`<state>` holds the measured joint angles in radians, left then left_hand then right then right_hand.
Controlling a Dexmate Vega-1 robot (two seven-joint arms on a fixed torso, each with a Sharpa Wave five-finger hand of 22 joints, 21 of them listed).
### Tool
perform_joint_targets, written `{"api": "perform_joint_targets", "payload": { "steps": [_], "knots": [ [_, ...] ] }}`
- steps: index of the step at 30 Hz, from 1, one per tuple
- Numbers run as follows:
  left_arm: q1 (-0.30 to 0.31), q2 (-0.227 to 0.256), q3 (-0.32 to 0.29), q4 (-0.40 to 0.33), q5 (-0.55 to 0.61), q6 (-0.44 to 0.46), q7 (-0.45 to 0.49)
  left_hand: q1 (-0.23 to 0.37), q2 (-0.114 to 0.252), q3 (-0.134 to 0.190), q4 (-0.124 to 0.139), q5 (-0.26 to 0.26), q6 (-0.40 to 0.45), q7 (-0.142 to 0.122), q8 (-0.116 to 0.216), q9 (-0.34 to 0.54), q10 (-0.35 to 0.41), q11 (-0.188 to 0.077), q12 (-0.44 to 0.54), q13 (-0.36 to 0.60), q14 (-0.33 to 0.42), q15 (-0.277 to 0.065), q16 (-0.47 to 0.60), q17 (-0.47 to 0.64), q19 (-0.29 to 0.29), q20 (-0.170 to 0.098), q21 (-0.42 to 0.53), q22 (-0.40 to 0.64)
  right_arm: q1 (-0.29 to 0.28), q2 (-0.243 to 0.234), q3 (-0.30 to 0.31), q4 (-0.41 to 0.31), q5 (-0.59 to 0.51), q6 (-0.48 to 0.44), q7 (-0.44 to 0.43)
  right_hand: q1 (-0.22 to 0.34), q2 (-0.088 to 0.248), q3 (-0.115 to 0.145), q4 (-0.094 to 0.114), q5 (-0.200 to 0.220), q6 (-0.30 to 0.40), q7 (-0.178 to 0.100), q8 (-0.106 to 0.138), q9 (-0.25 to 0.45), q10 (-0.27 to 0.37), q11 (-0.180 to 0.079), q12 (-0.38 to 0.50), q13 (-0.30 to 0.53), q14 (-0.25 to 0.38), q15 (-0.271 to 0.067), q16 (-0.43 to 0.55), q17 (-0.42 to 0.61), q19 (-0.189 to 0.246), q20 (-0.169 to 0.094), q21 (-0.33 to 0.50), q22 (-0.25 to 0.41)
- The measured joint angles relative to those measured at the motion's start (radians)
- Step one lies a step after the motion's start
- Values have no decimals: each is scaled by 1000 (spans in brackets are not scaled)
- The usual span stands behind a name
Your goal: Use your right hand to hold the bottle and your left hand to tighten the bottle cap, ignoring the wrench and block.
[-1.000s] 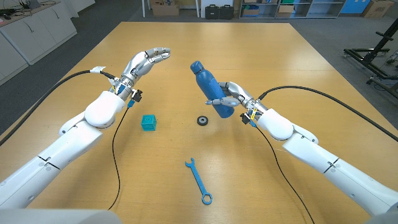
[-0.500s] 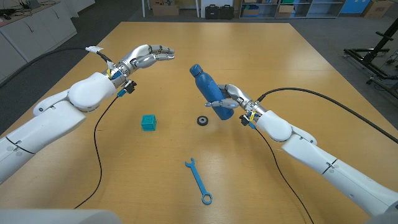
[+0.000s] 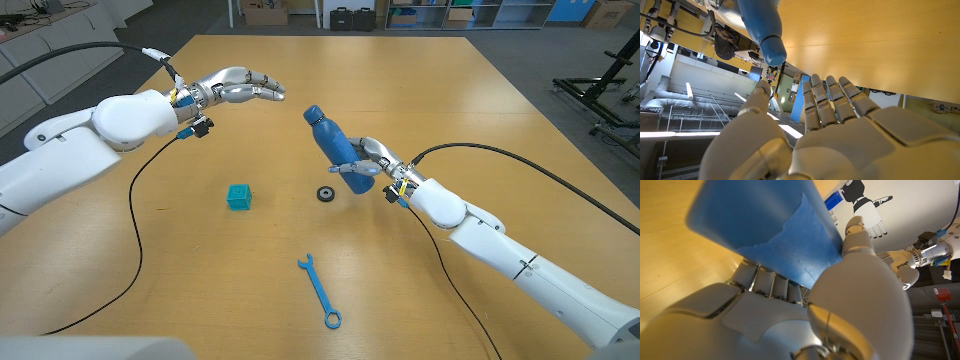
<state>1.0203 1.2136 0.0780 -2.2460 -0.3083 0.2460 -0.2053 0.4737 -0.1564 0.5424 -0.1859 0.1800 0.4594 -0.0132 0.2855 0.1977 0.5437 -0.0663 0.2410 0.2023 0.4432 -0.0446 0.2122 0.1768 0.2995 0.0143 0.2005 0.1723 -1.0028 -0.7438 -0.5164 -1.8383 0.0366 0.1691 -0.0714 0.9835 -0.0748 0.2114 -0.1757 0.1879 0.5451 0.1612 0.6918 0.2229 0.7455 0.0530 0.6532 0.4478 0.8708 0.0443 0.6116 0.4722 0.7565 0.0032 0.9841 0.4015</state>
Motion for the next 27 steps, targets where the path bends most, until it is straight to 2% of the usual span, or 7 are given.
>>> {"api": "perform_joint_targets", "payload": {
  "steps": [3,13,27],
  "knots": [
    [-46,21,29,-4,0,14,-25,10,-3,0,0,0,11,0,8,0,12,-12,3,0,9,-1,0,0,4,4,0,0,1,1,-2,0,0,0,0,0,0,0,0,0,0,0,0,0,0,0,0,5,0,0,0,0,0,0,1,0],
    [-128,47,87,-6,2,31,-86,25,-9,0,0,0,17,-6,8,0,18,-18,3,0,9,-2,0,0,5,5,0,0,-1,2,-5,-4,-2,0,-5,0,0,0,0,0,0,0,-2,0,1,0,-8,5,0,0,0,4,-2,-2,4,5],
    [-248,35,166,27,-20,16,-189,42,-8,0,0,0,18,-7,8,0,15,-20,1,0,9,-2,0,0,11,11,0,0,-23,-9,-3,-32,-12,-24,-25,1,-1,0,0,0,3,3,0,0,4,0,-8,9,4,-3,-1,9,-5,-5,19,5]
  ]
}}
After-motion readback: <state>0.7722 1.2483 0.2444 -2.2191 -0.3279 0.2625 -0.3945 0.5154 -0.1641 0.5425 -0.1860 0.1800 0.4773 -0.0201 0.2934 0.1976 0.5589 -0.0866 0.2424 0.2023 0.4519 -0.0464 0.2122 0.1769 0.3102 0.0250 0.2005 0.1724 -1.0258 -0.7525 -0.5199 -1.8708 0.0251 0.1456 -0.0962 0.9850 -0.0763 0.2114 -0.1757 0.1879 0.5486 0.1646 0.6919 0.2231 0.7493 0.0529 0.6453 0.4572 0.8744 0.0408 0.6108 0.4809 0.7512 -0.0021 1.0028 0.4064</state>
